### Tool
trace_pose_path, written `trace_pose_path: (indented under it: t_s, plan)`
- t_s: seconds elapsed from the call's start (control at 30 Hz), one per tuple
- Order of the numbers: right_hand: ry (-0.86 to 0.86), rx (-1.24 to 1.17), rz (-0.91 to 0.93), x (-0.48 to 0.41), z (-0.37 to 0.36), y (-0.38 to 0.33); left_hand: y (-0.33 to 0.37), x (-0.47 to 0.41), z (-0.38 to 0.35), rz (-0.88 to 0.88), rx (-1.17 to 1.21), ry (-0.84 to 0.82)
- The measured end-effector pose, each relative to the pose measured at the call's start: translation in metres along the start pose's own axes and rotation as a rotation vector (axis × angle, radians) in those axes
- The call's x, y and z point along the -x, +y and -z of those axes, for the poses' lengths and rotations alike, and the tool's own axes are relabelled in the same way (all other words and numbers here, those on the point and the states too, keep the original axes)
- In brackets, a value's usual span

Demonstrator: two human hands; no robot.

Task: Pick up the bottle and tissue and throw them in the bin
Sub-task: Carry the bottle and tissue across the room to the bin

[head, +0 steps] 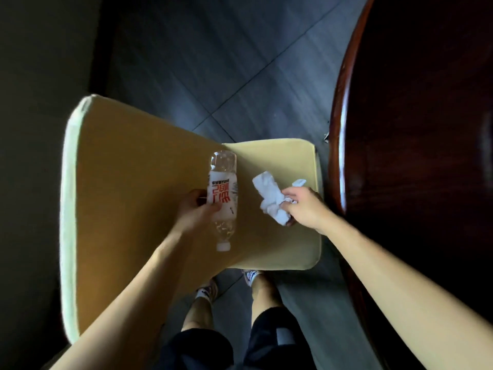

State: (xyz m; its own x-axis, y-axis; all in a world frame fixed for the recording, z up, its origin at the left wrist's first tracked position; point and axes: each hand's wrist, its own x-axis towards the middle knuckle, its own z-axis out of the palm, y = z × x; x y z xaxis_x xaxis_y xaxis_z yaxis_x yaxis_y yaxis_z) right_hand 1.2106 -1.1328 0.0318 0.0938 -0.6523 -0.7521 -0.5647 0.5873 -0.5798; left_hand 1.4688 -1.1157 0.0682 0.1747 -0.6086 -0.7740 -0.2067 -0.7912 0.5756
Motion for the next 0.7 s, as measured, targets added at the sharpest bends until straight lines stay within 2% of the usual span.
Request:
trace_pose_path:
  t_s: [0.17,0.4,0.7]
  plan:
    - [0.014,-0.167,0.056,0.061,0.023,-0.031,0.013,0.055,0.013,-0.042,0.070,0.051]
    - [0.062,-0.398,0.158,0.099,-0.009,-0.102,0.022,0.104,0.062,-0.142,0.217,0.124]
    - [0.090,-0.496,0.334,0.146,-0.099,-0.203,0.048,0.121,0.183,-0.294,0.418,-0.023]
